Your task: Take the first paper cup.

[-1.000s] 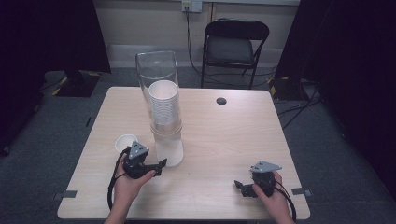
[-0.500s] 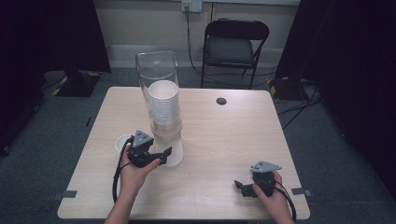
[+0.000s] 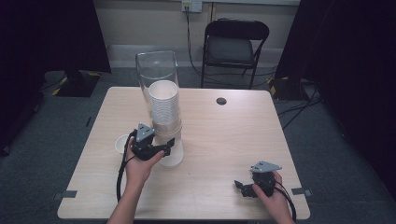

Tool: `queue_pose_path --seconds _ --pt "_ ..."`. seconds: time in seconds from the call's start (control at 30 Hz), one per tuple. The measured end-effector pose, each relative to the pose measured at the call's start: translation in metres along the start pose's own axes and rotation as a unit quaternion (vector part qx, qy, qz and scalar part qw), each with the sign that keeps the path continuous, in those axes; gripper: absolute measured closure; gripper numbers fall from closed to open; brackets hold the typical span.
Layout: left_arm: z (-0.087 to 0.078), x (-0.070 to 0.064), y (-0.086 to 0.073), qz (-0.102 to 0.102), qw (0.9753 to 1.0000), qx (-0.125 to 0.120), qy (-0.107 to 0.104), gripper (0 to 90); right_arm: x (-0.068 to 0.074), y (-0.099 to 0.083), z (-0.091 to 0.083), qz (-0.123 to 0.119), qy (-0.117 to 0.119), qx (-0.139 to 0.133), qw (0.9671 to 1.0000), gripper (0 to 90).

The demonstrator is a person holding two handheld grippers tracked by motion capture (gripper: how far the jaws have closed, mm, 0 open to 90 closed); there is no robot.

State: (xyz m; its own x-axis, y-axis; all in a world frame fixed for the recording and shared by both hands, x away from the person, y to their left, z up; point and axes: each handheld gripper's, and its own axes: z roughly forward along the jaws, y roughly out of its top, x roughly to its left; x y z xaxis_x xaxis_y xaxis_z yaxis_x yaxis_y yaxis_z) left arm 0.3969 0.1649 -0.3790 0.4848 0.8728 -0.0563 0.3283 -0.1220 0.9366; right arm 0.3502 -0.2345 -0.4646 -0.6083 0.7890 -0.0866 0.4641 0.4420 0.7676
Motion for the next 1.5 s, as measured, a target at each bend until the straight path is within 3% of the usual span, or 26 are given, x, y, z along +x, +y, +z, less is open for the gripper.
queue_pose_path --seconds 0.27,0.57,0.6,0.67,0.83,1.13,1.2,1.3,1.33,1.37,1.4,1.43,1.47,1.5 --pt "0.007 0.002 0.001 0.010 0.9997 -0.022 0.008 23.0 0.000 0.000 0.000 0.000 0.000 0.000 1.0000 8.0" --pt "0.015 -0.004 0.003 0.015 0.9993 -0.034 0.006 24.6 0.000 0.000 0.000 0.000 0.000 0.000 1.0000 8.0" --pt "0.016 -0.006 0.004 0.005 0.9990 -0.044 0.007 24.6 0.000 0.000 0.000 0.000 -0.001 0.000 1.0000 8.0" --pt "0.015 -0.007 0.006 0.010 0.9986 -0.051 0.006 25.0 0.000 0.000 0.000 0.000 0.000 0.000 1.0000 8.0" --pt "0.013 -0.006 0.008 0.026 0.9985 -0.046 0.016 29.1 0.000 0.000 0.000 0.000 0.000 0.000 1.0000 8.0" --pt "0.013 -0.005 0.007 0.043 0.9978 -0.049 0.012 31.8 0.000 0.000 0.000 0.000 0.000 0.001 1.0000 7.9" --pt "0.014 -0.005 0.007 0.031 0.9981 -0.053 0.009 32.2 0.000 0.000 0.000 0.001 0.000 0.001 1.0000 7.9" --pt "0.013 -0.006 0.009 0.047 0.9981 -0.036 0.017 32.5 0.000 0.000 0.000 0.001 0.001 0.001 1.0000 7.8" --pt "0.012 -0.003 0.009 0.062 0.9975 -0.028 0.015 32.6 0.000 0.000 0.000 0.000 0.001 0.001 1.0000 7.8" --pt "0.013 -0.005 0.008 0.049 0.9980 -0.039 0.014 32.8 0.000 0.000 0.000 0.000 0.001 0.001 1.0000 7.8" --pt "0.011 -0.003 0.009 0.067 0.9973 -0.026 0.016 32.8 0.000 0.000 0.000 0.000 0.001 0.001 1.0000 7.8" --pt "0.011 -0.003 0.008 0.069 0.9972 -0.026 0.016 32.9 0.000 0.000 0.000 0.000 0.001 0.001 1.0000 7.8" --pt "0.011 -0.003 0.008 0.069 0.9971 -0.027 0.016 32.9 0.000 0.000 0.000 0.000 0.001 0.001 1.0000 7.8" --pt "0.013 -0.006 0.007 0.054 0.9975 -0.042 0.015 33.0 0.000 0.000 0.000 0.000 0.001 0.001 1.0000 7.8"
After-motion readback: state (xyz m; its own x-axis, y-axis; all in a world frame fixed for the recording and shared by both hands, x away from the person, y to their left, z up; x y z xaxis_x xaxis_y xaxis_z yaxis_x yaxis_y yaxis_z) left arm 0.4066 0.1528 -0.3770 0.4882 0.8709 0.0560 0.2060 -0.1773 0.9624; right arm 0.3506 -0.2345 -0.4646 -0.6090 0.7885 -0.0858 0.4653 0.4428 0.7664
